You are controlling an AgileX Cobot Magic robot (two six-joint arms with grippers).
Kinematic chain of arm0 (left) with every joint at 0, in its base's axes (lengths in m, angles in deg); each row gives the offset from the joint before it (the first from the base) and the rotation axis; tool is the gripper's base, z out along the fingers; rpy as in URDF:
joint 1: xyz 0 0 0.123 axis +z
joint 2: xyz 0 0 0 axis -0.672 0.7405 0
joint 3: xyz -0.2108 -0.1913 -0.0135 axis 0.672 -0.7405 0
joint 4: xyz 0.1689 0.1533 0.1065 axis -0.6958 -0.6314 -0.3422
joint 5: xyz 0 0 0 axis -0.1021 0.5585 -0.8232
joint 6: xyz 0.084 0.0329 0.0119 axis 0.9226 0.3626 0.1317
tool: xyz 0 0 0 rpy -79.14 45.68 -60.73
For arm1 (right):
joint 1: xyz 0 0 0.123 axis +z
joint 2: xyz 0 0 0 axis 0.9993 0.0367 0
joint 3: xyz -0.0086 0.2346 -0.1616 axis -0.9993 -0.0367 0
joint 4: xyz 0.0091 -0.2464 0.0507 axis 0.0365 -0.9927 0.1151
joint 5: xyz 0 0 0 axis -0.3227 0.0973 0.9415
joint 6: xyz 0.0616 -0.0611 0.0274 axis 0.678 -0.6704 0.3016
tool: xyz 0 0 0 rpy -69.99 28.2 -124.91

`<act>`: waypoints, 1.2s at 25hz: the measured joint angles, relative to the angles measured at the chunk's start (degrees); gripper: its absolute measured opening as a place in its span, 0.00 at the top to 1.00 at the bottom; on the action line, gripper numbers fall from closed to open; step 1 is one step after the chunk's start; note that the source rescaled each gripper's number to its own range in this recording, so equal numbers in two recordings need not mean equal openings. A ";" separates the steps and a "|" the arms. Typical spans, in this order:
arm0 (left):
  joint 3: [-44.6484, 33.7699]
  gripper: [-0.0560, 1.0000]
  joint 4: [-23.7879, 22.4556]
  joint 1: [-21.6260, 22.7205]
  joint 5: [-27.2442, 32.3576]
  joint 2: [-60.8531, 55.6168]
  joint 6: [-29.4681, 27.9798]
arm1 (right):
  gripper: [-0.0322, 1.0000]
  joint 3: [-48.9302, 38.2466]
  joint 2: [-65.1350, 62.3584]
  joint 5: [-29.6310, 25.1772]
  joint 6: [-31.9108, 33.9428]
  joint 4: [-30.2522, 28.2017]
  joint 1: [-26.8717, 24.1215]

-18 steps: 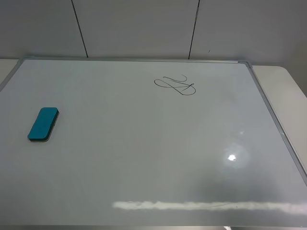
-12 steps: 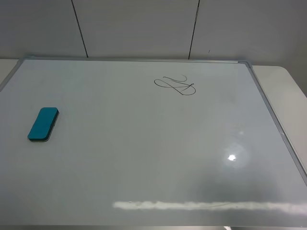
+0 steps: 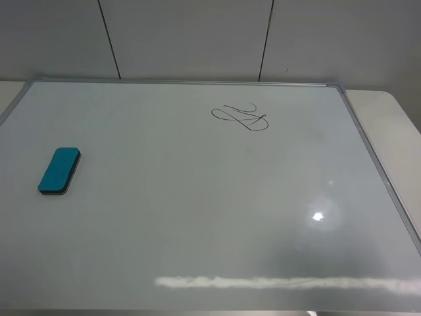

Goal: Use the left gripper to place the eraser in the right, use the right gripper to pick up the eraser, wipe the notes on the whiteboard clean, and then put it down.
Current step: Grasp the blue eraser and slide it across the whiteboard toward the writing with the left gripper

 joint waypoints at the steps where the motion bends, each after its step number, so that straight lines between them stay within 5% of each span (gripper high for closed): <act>1: 0.00 0.00 0.00 0.00 0.00 0.00 0.00 | 0.03 0.00 0.00 0.00 0.00 0.00 0.00; 16: 0.00 0.00 1.51 0.00 -0.07 1.73 0.00 | 0.03 0.00 0.00 0.00 0.00 0.00 0.00; 30: 6.45 0.00 0.32 0.00 -7.87 41.90 0.94 | 0.03 0.00 0.00 0.00 0.00 0.00 0.00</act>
